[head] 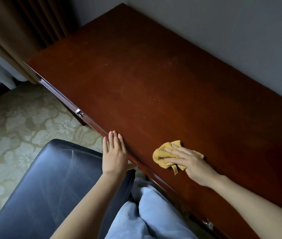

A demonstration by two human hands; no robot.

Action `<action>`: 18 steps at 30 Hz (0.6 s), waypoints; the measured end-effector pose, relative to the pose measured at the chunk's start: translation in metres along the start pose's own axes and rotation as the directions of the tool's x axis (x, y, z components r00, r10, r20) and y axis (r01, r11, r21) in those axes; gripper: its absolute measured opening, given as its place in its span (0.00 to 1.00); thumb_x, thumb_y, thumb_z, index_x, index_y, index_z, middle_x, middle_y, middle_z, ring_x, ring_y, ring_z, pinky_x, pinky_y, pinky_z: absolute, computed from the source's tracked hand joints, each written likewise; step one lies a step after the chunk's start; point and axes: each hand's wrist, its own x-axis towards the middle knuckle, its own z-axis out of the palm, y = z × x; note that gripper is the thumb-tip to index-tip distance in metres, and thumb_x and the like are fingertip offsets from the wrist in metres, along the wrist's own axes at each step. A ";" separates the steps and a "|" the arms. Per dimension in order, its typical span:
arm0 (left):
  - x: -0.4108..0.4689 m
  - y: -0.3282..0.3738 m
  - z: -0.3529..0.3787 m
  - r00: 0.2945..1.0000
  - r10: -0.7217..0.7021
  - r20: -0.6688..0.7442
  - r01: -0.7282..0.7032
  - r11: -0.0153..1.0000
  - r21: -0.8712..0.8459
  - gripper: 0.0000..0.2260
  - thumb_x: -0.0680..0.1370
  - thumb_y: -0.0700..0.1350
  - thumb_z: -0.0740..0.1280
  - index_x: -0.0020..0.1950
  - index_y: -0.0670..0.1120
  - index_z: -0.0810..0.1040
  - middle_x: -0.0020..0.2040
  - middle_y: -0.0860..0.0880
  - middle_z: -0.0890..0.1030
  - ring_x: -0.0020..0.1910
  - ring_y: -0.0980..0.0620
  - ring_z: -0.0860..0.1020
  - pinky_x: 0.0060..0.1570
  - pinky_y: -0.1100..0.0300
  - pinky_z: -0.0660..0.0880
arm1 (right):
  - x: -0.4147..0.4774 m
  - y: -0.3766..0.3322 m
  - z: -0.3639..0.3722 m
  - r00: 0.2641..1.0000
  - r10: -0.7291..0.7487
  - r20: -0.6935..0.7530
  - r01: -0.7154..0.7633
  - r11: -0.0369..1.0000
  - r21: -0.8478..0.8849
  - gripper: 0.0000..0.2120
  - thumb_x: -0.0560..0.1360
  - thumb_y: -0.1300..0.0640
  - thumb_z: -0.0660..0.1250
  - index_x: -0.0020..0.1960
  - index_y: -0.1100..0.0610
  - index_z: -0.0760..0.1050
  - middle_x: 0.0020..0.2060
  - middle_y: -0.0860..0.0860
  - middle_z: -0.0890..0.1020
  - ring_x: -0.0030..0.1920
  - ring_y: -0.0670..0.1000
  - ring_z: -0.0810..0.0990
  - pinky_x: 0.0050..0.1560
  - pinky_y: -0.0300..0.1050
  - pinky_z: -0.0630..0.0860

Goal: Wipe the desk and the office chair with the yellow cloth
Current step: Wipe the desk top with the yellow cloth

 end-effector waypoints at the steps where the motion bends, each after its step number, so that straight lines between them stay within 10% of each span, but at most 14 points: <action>1: 0.001 -0.003 0.001 1.000 0.011 -0.006 -0.011 1.000 0.008 0.46 0.77 0.65 0.59 0.76 0.34 0.40 0.77 0.35 0.44 0.76 0.37 0.41 0.74 0.42 0.40 | 0.002 0.007 -0.006 1.000 0.006 0.011 -0.006 1.000 -0.003 0.38 0.69 0.77 0.54 0.70 0.44 0.68 0.72 0.37 0.59 0.74 0.37 0.48 0.69 0.28 0.40; 18: 0.003 -0.010 0.000 0.994 0.001 0.106 0.031 0.952 -0.305 0.37 0.75 0.38 0.58 0.78 0.42 0.39 0.78 0.43 0.36 0.77 0.46 0.37 0.74 0.51 0.44 | 0.195 0.037 -0.070 0.877 0.439 -0.194 -0.445 0.895 0.014 0.31 0.78 0.68 0.53 0.74 0.42 0.58 0.77 0.50 0.51 0.76 0.56 0.44 0.74 0.48 0.46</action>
